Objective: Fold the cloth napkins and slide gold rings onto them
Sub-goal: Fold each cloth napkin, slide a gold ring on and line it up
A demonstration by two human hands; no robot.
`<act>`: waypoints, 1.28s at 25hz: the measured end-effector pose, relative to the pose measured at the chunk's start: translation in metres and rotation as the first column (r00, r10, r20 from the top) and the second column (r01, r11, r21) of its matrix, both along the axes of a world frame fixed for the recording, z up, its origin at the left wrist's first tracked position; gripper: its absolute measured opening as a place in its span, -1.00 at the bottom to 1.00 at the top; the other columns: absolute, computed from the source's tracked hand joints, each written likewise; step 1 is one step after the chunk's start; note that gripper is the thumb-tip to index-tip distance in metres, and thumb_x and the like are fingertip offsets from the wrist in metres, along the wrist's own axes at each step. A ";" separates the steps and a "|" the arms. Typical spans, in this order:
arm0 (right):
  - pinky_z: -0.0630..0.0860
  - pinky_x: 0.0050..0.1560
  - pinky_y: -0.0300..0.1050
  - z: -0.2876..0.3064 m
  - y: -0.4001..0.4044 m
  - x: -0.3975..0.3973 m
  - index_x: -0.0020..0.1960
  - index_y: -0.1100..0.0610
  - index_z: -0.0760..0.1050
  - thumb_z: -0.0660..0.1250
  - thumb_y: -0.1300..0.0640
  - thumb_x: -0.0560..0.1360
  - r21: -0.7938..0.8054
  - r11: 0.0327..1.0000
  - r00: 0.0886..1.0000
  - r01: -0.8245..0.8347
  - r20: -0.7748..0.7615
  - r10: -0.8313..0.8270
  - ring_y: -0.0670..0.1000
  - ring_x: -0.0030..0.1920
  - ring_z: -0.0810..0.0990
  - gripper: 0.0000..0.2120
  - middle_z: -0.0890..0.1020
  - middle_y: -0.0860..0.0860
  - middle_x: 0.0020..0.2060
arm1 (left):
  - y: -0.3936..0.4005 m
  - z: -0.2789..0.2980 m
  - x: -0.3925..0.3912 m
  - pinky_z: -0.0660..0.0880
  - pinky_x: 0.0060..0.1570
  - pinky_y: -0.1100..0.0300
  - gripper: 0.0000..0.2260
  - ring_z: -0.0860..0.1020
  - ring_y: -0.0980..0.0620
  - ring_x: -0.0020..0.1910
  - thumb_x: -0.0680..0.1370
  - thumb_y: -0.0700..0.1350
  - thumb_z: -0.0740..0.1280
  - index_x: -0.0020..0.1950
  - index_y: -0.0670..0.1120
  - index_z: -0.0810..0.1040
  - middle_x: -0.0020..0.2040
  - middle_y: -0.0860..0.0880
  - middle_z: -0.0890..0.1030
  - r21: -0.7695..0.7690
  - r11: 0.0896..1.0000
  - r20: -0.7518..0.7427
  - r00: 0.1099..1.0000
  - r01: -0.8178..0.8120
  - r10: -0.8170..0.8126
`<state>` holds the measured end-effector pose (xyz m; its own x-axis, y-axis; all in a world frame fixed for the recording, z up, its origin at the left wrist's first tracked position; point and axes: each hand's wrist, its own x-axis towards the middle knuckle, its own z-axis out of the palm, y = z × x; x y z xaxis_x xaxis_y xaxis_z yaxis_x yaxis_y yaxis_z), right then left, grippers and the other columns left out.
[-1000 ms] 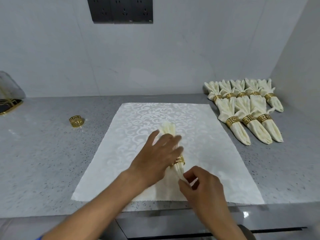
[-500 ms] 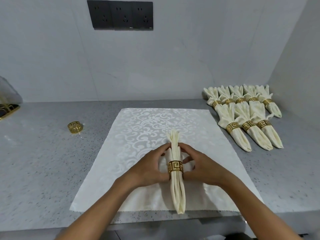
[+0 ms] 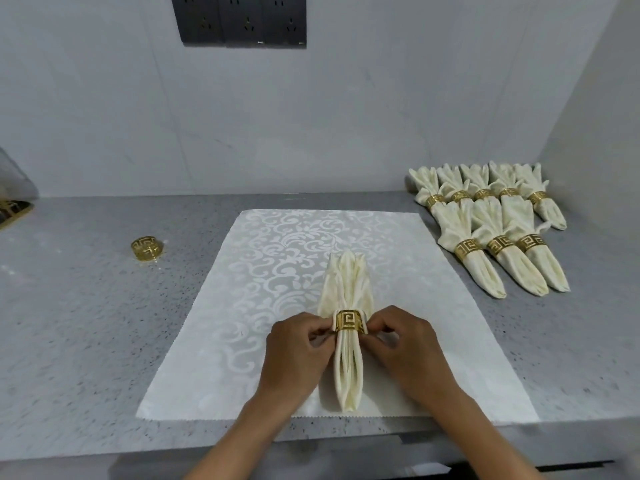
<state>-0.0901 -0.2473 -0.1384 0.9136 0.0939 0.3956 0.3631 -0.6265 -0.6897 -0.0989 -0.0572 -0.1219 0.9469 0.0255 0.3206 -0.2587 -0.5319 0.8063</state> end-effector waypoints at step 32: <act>0.38 -0.24 -0.11 0.042 0.041 -0.026 -0.13 0.02 0.47 0.14 -0.29 0.55 -0.541 0.818 0.933 0.197 -0.153 -0.326 -0.01 -0.23 0.54 -0.61 0.61 -0.05 -0.19 | 0.026 0.002 0.007 0.47 -0.03 0.23 -0.83 0.45 0.21 -0.05 0.52 0.14 0.32 0.05 0.13 0.58 0.03 0.22 0.58 0.586 0.742 -0.091 0.936 0.325 -0.339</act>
